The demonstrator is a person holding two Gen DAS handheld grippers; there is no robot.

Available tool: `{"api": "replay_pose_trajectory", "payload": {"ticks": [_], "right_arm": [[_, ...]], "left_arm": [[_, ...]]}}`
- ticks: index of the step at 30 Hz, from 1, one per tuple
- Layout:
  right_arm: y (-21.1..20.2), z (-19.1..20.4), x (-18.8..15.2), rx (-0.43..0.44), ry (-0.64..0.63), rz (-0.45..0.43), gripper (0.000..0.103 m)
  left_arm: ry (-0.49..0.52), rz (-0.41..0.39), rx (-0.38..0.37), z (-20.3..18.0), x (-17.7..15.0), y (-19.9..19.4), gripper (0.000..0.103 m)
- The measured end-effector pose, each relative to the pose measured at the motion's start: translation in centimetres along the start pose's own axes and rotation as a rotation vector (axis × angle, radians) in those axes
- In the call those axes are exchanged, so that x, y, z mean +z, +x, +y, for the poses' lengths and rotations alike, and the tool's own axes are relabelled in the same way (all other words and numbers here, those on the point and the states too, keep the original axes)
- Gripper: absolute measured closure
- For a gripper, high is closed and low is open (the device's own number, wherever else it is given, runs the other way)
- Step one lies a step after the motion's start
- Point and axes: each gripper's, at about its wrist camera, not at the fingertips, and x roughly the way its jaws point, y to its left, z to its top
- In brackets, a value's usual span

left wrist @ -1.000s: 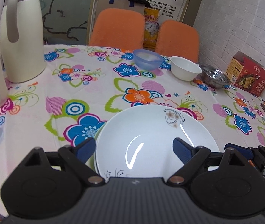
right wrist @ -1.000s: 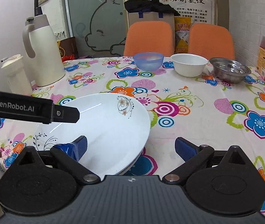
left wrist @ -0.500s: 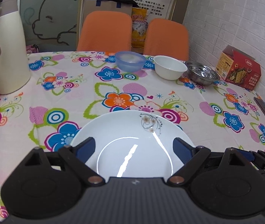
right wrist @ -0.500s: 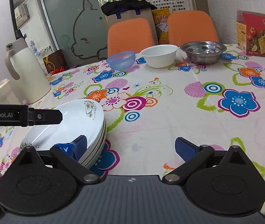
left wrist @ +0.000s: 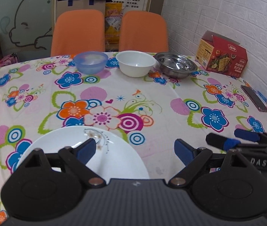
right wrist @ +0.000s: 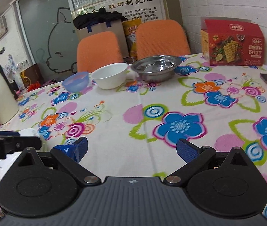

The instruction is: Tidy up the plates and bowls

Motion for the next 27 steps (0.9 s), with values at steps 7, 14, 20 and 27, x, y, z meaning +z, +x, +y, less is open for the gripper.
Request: {"api": "replay_pose_trajectory", "payload": {"ticks": [7,14,20,27], "right_arm": [[5.9,-4.2,9.2,-0.133,-0.108,0.004,0.015],[18.7,-5.1,16.2,-0.229,-0.179,0.207,0.015],[24.0,-5.6,16.4,-0.275,-0.215,0.363,0.015],[21.8,-5.7,15.8,-0.218,-0.221,0.449,0.015]], "left_arm": [[0.017,0.034,-0.054,-1.4,1.0,2.5,0.014],[-0.034,0.038,-0.036,0.9,2.0,3.0,0.014],[-0.064,0.033,0.013,3.0,2.4,2.8,0.014],[-0.073,0.054,-0.02,2.7,2.6,3.4,0.014]]}}
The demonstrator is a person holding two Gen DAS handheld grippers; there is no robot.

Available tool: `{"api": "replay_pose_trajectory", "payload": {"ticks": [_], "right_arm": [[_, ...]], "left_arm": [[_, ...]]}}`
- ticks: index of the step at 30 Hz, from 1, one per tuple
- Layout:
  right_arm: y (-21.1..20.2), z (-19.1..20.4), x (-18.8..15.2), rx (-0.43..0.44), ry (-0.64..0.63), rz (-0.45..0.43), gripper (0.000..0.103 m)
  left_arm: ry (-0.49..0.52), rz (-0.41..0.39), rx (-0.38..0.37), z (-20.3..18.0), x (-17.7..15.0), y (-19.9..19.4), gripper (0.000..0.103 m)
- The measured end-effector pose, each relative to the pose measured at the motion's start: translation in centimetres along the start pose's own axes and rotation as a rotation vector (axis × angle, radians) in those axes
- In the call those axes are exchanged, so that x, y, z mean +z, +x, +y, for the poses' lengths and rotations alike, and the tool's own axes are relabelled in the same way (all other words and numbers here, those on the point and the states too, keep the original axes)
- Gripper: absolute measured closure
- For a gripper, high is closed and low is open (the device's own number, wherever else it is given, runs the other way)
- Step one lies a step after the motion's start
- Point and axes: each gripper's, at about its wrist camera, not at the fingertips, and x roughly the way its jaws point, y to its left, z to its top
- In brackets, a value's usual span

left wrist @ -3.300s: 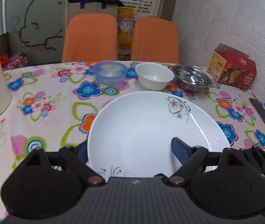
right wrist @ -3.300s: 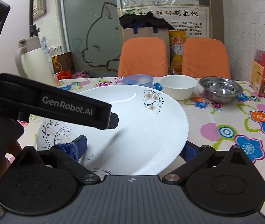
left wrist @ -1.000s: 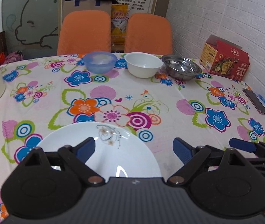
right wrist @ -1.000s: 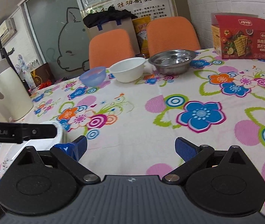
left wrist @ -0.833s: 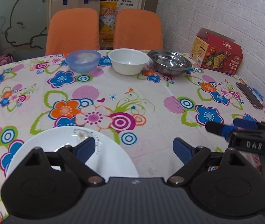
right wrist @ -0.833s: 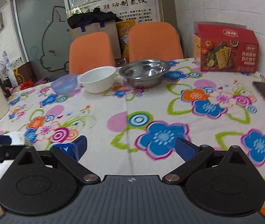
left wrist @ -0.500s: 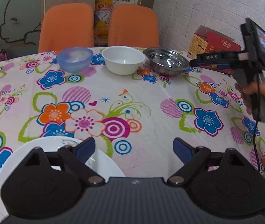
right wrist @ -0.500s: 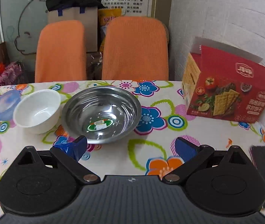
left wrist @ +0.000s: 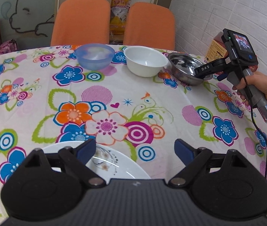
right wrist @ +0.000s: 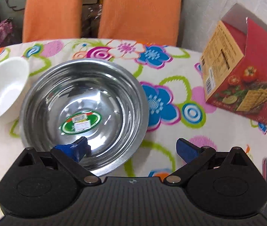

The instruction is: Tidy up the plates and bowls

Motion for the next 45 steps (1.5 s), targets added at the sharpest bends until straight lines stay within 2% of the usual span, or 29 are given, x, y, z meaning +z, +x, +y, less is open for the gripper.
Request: {"api": "replay_pose_trajectory", "payload": {"ticks": [5,9,11,16,20,24,27,32,37,42,45], "right_arm": [[-3.1,0.7,-3.6,0.128,-0.07,0.027,0.015],[-6.1,-0.1,-5.8,0.121,-0.007,-0.121,0.015],[-7.1,-0.9,-6.6,0.119,0.04,-0.203,0.015],[-7.5,-2.0,-8.9,0.175,0.111,-0.309,0.015],[-7.0,-1.9,-9.3,0.199,0.108,-0.334,0.015],[-6.5,-1.9,-9.6,0.24,0.084,-0.347,0.015],[-6.7,-2.1,-10.8,0.302,0.071,-0.351,0.015],[-6.4,-1.1,-11.8,0.31,-0.001,-0.342,0.015],[-5.3,0.1,-11.0,0.33,-0.04,-0.323,0.015],[-6.0,-0.3,-11.1,0.352,-0.037,-0.313,0.015],[-6.8,-1.5,-11.2,0.341,0.017,-0.326,0.015]], "left_arm": [[0.053,-0.012,-0.021,-2.0,0.4,-0.6,0.014],[0.076,-0.034,-0.051,-3.7,3.3,0.3,0.014],[0.051,-0.041,-0.069,-4.6,5.4,1.7,0.014],[-0.034,0.031,-0.098,-6.5,9.8,7.5,0.014],[-0.058,0.089,-0.054,-7.8,11.4,12.4,0.014],[-0.086,0.142,-0.05,-8.1,11.3,15.2,0.014],[-0.079,0.154,-0.062,-8.0,11.3,15.8,0.014],[-0.051,0.127,-0.064,-8.9,12.4,16.5,0.014],[-0.06,0.15,-0.084,-9.8,12.7,17.6,0.014],[-0.058,0.153,-0.081,-9.7,12.8,17.9,0.014],[-0.052,0.152,-0.07,-9.6,12.9,18.3,0.014]]}}
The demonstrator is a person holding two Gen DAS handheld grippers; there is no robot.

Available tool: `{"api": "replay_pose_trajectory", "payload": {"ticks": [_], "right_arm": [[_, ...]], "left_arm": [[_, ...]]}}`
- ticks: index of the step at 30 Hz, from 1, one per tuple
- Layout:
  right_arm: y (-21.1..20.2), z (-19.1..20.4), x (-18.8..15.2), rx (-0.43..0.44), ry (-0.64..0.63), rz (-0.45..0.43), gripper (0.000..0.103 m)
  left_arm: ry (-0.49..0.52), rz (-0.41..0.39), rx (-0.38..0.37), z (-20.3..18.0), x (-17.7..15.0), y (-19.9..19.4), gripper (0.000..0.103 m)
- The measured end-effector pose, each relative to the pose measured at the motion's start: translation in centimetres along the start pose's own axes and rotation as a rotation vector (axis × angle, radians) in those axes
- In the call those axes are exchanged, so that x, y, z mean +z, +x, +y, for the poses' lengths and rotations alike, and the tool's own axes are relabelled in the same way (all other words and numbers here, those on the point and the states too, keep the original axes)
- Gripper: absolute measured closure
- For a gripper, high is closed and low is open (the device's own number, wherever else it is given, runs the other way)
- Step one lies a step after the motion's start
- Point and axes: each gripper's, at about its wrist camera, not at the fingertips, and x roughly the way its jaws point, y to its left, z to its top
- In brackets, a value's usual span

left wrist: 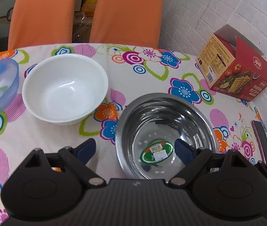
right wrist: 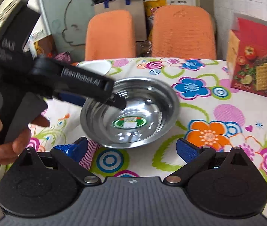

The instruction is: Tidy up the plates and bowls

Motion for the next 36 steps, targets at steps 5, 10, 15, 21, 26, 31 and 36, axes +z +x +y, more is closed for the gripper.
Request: {"api": "replay_pose_trajectory", "payload": {"ticks": [5,10,15,21,26,31,36], "right_arm": [[1.1,-1.4,1.7,-0.07,0.052,-0.008,0.015],[4.6,-1.8,2.6,-0.12,0.024,0.073,0.015],[6.0,-1.9,2.1,-0.085,0.026,0.096,0.015],[6.1,0.6,2.0,-0.007,-0.03,0.081,0.015],[5.0,1.9,1.9,-0.025,-0.073,0.048,0.015],[3.2,2.8,1.6,-0.004,-0.036,0.037,0.015],[0.0,5.5,-0.3,0.006,-0.029,0.013,0.015]], "left_arm": [[-0.011,0.032,0.014,0.0,0.0,0.7,0.014],[0.01,0.042,0.062,-0.1,0.2,1.0,0.014],[0.01,0.063,0.041,-0.7,-0.1,2.2,0.014],[0.059,0.065,-0.007,-1.3,-0.1,2.2,0.038],[0.072,0.081,-0.032,-0.9,-0.2,1.2,0.039],[0.11,0.066,-0.033,-1.5,-1.1,-1.2,0.044],[0.155,0.041,-0.025,-1.9,-3.7,-5.3,0.044]]}}
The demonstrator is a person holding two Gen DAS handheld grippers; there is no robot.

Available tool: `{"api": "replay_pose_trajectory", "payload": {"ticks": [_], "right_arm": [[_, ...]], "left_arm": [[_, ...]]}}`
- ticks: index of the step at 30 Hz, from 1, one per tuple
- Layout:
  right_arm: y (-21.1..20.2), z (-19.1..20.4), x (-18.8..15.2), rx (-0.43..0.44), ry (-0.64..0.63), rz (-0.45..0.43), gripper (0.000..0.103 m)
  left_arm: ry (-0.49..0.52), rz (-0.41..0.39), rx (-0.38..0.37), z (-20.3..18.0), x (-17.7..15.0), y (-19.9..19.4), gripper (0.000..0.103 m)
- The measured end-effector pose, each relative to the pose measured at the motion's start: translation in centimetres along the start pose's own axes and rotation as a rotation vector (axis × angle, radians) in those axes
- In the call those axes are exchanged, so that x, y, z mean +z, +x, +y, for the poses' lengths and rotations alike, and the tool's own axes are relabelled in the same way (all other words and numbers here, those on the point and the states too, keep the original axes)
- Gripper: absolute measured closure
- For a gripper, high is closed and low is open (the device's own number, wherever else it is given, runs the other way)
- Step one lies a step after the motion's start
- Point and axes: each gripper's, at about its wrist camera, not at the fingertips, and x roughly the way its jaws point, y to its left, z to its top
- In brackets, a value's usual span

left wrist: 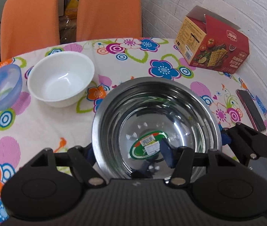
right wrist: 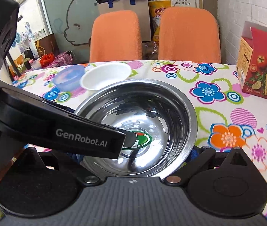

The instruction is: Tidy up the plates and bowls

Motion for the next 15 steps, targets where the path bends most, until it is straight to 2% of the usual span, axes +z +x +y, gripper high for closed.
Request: {"api": "replay_pose_trajectory", "payload": {"ticks": [7,11,15], "right_arm": [[-4.1,4.8,-5.5,0.016,0.006,-0.02,0.014],[-4.9,6.1,-7.9,0.042,0.052,-0.007,0.014],[-4.8,6.7,-9.2,0.056,0.075,0.016,0.014]], "left_arm": [[0.025,-0.018,-0.004,-0.5,-7.5,-5.5,0.043],[0.032,-0.023,-0.002,-0.5,-10.9,-6.8,0.043],[0.032,-0.021,-0.001,-0.1,-12.9,-7.2,0.043]]}}
